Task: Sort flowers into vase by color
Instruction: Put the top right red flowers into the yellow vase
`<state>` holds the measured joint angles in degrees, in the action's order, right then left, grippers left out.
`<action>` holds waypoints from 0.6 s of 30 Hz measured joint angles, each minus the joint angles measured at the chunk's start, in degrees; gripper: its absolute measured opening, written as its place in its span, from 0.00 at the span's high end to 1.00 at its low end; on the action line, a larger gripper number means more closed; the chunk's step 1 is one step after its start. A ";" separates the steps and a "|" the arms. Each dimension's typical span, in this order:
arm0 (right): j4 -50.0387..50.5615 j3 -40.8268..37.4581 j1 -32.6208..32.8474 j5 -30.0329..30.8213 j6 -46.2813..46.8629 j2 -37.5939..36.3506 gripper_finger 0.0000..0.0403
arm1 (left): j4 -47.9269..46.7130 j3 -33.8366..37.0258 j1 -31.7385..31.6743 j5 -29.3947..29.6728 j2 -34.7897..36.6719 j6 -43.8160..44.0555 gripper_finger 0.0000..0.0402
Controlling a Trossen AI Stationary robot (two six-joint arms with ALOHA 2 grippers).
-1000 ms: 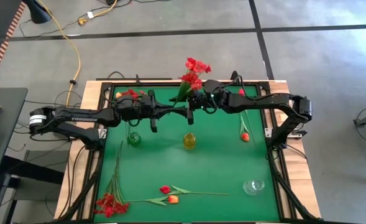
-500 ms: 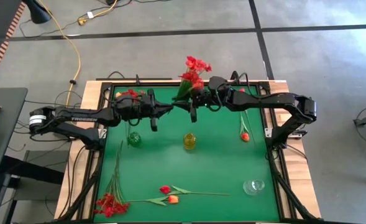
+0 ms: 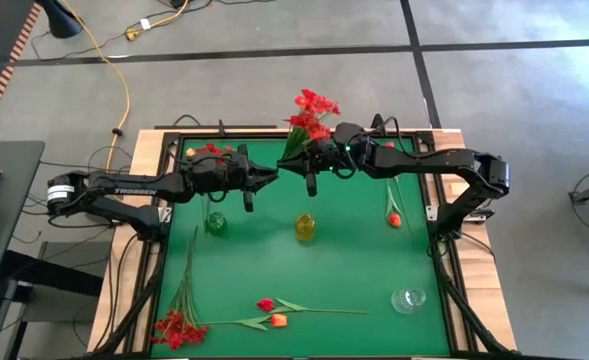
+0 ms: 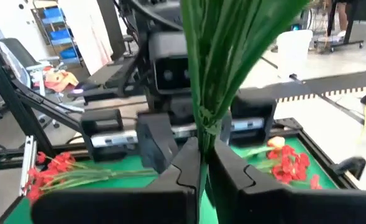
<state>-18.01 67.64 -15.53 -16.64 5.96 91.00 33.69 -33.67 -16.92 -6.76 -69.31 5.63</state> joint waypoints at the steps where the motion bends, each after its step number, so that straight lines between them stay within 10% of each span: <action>1: 0.38 0.00 0.00 0.00 0.02 0.00 0.88 | -0.61 -0.01 -0.17 -0.04 0.05 0.00 0.81; 18: 26.53 -0.61 1.95 0.09 -0.28 -12.24 0.90 | -25.91 -0.03 -8.95 1.67 14.48 -1.53 0.58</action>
<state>8.52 67.03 -13.57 -16.56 5.67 78.76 7.77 -33.69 -25.87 -5.09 -54.83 4.10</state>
